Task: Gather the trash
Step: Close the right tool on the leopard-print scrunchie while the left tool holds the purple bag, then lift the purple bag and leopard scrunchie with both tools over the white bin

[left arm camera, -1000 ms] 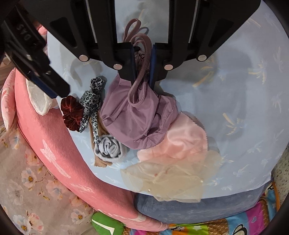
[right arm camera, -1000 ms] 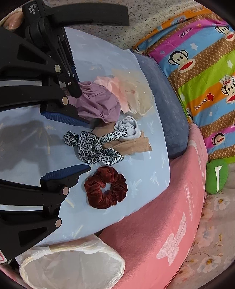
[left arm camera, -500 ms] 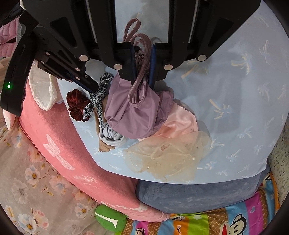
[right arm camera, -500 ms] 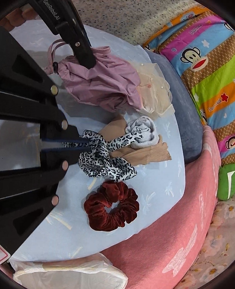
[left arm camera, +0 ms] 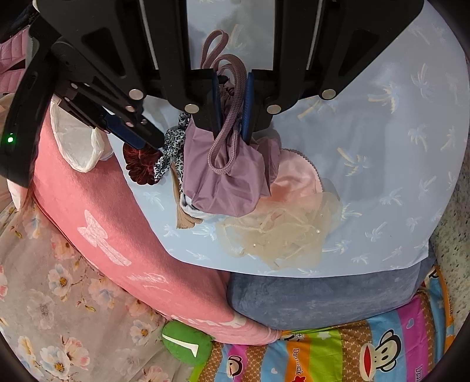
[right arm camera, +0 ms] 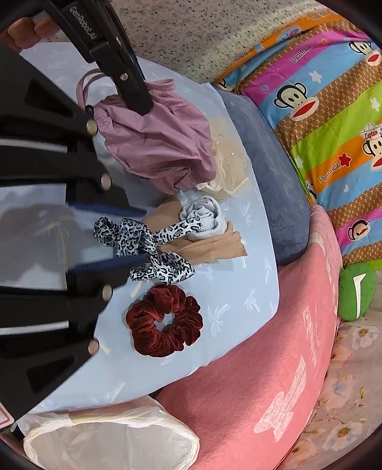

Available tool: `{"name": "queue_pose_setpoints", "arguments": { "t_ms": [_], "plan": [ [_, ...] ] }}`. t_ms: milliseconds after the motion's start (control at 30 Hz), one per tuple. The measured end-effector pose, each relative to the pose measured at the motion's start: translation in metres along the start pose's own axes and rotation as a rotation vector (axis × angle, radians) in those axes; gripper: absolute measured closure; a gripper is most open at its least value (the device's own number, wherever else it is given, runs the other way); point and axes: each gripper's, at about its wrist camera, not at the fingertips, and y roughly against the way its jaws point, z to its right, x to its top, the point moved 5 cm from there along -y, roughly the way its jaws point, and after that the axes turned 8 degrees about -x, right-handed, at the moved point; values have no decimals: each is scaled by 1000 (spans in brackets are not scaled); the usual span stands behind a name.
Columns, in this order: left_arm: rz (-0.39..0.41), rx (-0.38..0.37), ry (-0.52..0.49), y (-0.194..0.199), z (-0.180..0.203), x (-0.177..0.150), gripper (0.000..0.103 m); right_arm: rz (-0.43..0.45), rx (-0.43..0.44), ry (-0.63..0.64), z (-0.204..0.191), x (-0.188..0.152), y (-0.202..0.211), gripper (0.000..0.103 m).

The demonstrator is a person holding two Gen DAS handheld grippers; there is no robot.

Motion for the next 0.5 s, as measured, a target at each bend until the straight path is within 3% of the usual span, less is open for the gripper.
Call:
{"name": "queue_pose_setpoints", "arguments": {
  "t_ms": [200,267,300,333,500],
  "plan": [
    [-5,3,-7,-3,0,4,90,-55,-8,-17,3,-8,-31,63],
    [-5,4,-6,-3,1,3,90,-70,0,-23,3,-11,-38,77],
    [-6,4,-6,-4,1,3,90,-79,4,-21,3,-12,-40,93],
    [-6,4,-7,-4,1,4,90,-80,8,-21,3,-13,-39,99],
    [-6,1,-14,-5,5,3,90,-41,21,-28,4,-9,-21,101]
  ]
}}
